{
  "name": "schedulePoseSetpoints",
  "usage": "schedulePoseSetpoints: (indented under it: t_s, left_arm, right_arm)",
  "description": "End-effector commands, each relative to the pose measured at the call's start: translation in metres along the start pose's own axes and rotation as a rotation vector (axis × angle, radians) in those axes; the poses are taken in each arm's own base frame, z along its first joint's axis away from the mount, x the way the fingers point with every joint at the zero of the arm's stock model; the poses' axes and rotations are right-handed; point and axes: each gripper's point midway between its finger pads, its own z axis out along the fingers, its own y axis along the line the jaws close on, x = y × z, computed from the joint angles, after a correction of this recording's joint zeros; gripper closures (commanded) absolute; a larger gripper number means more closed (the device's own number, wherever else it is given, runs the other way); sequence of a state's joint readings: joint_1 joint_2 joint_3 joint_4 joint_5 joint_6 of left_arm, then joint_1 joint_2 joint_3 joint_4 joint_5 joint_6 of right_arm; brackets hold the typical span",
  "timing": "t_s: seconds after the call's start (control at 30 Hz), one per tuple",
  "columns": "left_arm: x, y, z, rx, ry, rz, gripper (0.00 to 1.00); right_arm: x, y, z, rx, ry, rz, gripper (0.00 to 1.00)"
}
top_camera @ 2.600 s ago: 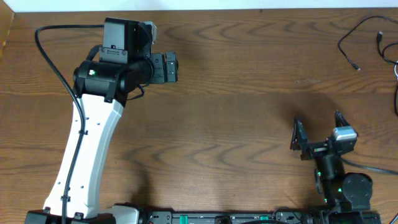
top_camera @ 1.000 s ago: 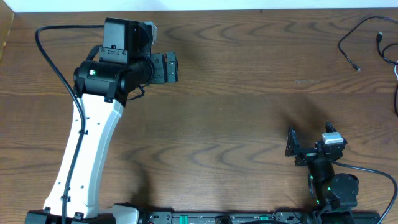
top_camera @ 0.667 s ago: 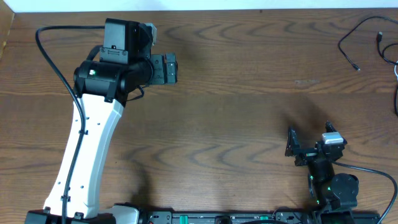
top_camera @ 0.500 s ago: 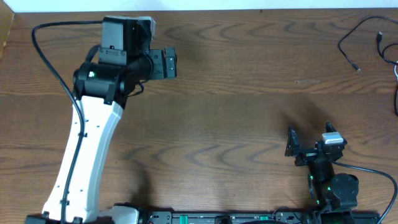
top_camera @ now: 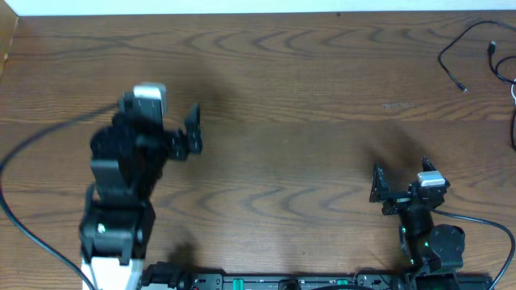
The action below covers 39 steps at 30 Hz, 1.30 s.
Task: Untangle cables
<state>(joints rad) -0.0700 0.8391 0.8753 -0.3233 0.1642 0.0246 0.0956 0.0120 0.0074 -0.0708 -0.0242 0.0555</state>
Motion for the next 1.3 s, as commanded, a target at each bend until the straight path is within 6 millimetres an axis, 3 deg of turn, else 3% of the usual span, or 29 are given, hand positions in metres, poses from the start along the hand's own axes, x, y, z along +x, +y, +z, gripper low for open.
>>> schedulePoseSetpoints:
  t_s: [0.0,0.27,0.53,1.07,1.27]
  left_arm:
    - [0.025,0.006,-0.012,-0.028,-0.093,0.061,0.02]
    - [0.086,0.019,-0.02,-0.079,-0.211,0.065,0.02]
    - [0.125,0.025,-0.019,-0.094,-0.267,0.068,0.02]
    - [0.169,0.043,-0.014,-0.187,-0.21,0.054,0.02]
    - [0.166,0.042,-0.015,-0.186,-0.223,0.052,0.02]
  right_arm:
    - [0.0,-0.002,0.0,0.013,-0.001,-0.004,0.01]
    - [0.0,-0.002,0.0,0.013,-0.001,-0.004,0.01]
    - [0.0,-0.002,0.0,0.013,-0.001,-0.004,0.01]
    - [0.0,-0.002,0.0,0.013,-0.001,-0.004,0.01]
    - [0.0,-0.002,0.0,0.013,-0.001,-0.004,0.01]
